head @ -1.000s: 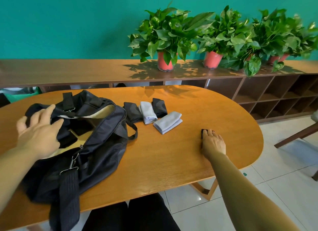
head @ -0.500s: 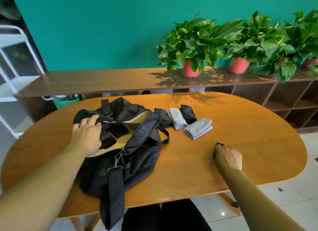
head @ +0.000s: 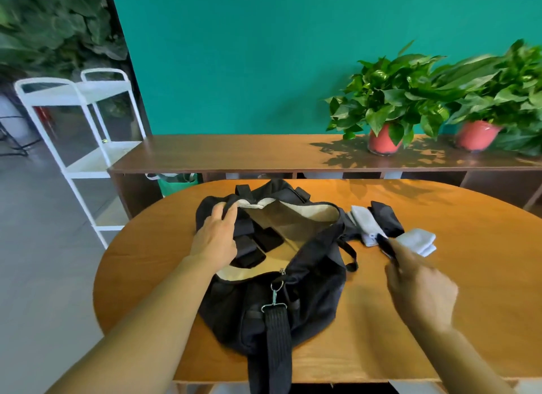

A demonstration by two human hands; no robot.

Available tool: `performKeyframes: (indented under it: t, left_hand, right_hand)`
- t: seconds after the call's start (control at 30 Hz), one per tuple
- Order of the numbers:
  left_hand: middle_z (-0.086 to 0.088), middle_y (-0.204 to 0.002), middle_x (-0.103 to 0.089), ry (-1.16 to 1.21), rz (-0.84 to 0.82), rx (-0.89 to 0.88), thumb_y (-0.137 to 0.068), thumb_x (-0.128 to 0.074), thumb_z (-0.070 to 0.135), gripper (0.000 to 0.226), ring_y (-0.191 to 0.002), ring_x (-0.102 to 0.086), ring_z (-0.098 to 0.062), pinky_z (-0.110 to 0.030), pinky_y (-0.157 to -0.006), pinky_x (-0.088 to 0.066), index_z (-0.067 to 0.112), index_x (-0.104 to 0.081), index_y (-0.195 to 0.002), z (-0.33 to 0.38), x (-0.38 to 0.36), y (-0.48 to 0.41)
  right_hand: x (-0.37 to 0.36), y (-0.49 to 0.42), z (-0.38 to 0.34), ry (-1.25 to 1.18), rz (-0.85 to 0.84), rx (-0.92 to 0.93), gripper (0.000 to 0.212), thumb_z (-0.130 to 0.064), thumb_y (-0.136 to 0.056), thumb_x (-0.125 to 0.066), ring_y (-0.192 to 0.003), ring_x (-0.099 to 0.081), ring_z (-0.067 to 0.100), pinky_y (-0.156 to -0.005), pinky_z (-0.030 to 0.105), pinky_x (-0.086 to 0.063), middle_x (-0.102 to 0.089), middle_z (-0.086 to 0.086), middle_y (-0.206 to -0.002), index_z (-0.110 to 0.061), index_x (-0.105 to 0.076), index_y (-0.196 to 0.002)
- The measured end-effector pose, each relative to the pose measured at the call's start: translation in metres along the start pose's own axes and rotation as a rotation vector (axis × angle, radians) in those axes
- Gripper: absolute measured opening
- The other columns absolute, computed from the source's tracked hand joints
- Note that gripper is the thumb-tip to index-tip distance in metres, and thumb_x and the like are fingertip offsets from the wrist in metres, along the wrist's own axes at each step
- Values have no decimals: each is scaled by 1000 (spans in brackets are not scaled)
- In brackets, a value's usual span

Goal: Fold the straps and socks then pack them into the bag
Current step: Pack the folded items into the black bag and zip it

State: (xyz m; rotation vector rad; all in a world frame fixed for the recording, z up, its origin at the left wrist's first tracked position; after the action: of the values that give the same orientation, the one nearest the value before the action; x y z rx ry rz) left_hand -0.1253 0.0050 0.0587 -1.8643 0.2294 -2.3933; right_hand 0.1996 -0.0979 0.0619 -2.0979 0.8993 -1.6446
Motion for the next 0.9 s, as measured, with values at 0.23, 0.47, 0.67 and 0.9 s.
performKeyframes:
  t: [0.23,0.47,0.67,0.9]
  left_hand:
    - [-3,-157,-7,24,-8,-19,-90,-58,12,86,-129,-40,-25,-29,-77,-50,27,-1,-152,-8,-12,-10]
    - [1,-158,0,24,-37,-74,-84,-66,28,98,-138,-31,-23,-28,-84,-53,30,5,-151,-12,-12,-15]
    - [0,-159,-3,-148,-63,-104,-75,-65,55,109,-142,-20,-23,-39,-108,-33,27,8,-151,-15,-18,-16]
    - [4,-158,12,-99,-84,-45,-63,-67,71,122,-145,5,-28,-54,-116,-18,32,8,-151,-20,-31,-16]
  right_hand:
    - [-53,8,-138,-270,0,642,41,0,-70,-49,-101,-67,18,-70,26,-55,-71,3,-106,-11,-70,-104]
    - [-141,-24,-184,-71,-416,545,54,-14,-39,-89,-88,-71,20,-62,24,-55,-73,4,-94,-15,-73,-91]
    - [-168,-20,-185,47,-834,550,63,-15,-92,-48,-141,-25,26,-106,37,-34,-17,7,-157,-17,-23,-149]
    - [-158,-30,-182,-217,-819,279,44,-20,-94,-38,-119,-47,34,-94,38,-45,-44,13,-137,-25,-44,-137]
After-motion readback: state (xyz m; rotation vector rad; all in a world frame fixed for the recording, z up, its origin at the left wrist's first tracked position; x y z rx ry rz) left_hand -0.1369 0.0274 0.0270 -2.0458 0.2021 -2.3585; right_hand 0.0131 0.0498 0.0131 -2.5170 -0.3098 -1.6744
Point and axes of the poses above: each hand's wrist, its own y-axis away from the middle knuckle, its own x-axis out of the back of the hand, z = x × y, the point moved 4 cm from there along -y, towards the middle knuckle
